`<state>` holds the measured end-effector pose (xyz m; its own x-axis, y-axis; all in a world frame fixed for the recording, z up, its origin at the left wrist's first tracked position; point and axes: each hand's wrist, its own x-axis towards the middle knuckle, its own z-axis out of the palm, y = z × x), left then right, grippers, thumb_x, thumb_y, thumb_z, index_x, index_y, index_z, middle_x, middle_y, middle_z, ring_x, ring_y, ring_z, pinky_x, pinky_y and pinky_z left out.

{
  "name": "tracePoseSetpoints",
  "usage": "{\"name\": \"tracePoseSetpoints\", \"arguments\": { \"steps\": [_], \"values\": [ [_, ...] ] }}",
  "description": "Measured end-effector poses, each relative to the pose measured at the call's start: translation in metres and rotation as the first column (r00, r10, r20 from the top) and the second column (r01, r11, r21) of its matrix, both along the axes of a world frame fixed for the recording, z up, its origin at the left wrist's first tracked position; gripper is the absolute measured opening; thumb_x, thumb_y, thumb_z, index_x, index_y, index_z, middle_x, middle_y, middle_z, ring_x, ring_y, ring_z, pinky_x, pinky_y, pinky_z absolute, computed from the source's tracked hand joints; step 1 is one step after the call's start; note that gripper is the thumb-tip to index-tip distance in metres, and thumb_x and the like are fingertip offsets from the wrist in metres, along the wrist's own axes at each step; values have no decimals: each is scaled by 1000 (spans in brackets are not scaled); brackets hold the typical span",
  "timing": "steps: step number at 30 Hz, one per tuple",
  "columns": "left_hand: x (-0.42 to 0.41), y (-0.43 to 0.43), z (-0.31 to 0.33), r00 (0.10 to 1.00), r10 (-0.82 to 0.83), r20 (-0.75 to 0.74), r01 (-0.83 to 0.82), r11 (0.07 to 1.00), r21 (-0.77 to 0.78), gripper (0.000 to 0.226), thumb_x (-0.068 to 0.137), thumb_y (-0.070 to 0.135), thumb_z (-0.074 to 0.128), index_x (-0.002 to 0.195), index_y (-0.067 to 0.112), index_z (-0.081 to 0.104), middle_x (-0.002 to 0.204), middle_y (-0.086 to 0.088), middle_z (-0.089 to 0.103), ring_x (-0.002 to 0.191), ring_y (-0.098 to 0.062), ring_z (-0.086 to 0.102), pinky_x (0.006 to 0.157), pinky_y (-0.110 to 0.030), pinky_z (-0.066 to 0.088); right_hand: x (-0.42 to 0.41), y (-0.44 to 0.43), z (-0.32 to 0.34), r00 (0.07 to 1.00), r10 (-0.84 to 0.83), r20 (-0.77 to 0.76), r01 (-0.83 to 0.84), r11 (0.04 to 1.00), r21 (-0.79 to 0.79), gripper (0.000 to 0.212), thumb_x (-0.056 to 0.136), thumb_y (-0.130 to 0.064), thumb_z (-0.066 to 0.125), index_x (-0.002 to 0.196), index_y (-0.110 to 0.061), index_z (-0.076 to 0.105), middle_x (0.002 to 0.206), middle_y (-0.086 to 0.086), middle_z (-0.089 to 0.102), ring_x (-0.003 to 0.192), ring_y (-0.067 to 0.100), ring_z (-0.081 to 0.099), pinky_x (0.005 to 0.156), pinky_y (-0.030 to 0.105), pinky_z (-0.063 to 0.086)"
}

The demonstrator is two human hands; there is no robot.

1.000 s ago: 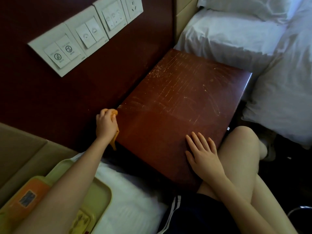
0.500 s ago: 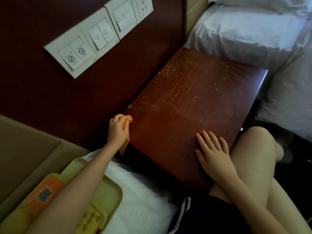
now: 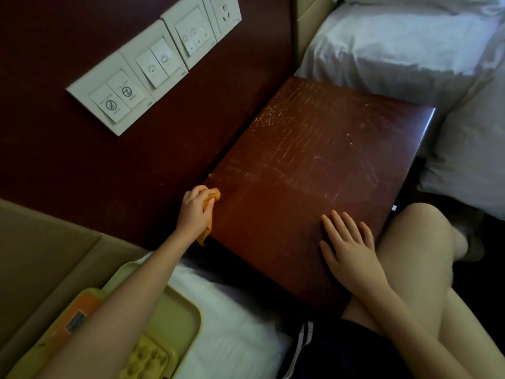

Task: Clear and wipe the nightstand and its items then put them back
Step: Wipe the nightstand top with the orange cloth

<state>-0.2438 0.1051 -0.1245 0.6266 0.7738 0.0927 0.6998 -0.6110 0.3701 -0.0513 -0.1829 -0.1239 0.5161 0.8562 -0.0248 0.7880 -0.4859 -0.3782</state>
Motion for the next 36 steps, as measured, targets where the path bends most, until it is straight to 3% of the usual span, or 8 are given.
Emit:
{"name": "tracePoseSetpoints", "arguments": {
  "steps": [9, 18, 24, 28, 33, 36],
  "values": [
    [45, 15, 12, 934, 350, 76, -350, 937, -20, 24, 96, 14, 41, 109, 12, 61, 124, -6, 50, 110, -26, 42, 88, -29, 35, 1, -1, 0, 1000, 2, -2, -2, 1000, -10, 54, 96, -33, 43, 146, -18, 27, 152, 5, 26, 143, 24, 14, 114, 42, 4],
    [22, -1, 7, 997, 55, 59, -56, 998, 16, 27, 96, 14, 45, 117, 11, 61, 122, -4, 51, 110, -22, 41, 88, -24, 32, 1, 0, 1, 1000, -6, -17, 6, 1000, -3, 54, 96, -32, 45, 145, -17, 29, 152, 5, 28, 143, 24, 15, 114, 43, 4],
    [35, 8, 9, 957, 278, 81, -280, 959, 27, 26, 96, 14, 42, 114, 12, 62, 126, -6, 50, 112, -25, 42, 88, -27, 35, 1, -1, 2, 1000, -4, -9, 4, 1000, -12, 54, 96, -33, 43, 146, -18, 28, 152, 4, 26, 143, 23, 14, 114, 42, 3],
    [56, 15, 12, 947, 312, 72, -313, 950, 9, 26, 97, 14, 42, 114, 11, 61, 126, -7, 49, 112, -26, 42, 90, -30, 36, 1, -1, 1, 1000, -1, -16, 1, 1000, -7, 54, 96, -34, 43, 146, -19, 26, 153, 4, 25, 143, 23, 13, 114, 41, 2],
    [52, 6, 7, 994, 100, 52, -100, 995, 6, 27, 96, 15, 44, 118, 11, 60, 127, -6, 50, 113, -25, 41, 89, -27, 32, 0, 0, 3, 1000, -25, 7, 24, 999, 48, 53, 90, -24, 59, 138, -11, 44, 142, 12, 43, 135, 32, 33, 109, 50, 21],
    [37, 4, 4, 1000, -22, 4, 23, 1000, -17, 29, 95, 15, 46, 120, 11, 59, 127, -7, 49, 115, -25, 40, 93, -27, 31, 0, 0, 2, 999, -31, 27, 30, 997, 66, 48, 90, -26, 53, 135, -9, 47, 139, 13, 47, 132, 34, 39, 106, 53, 26]
  ]
}}
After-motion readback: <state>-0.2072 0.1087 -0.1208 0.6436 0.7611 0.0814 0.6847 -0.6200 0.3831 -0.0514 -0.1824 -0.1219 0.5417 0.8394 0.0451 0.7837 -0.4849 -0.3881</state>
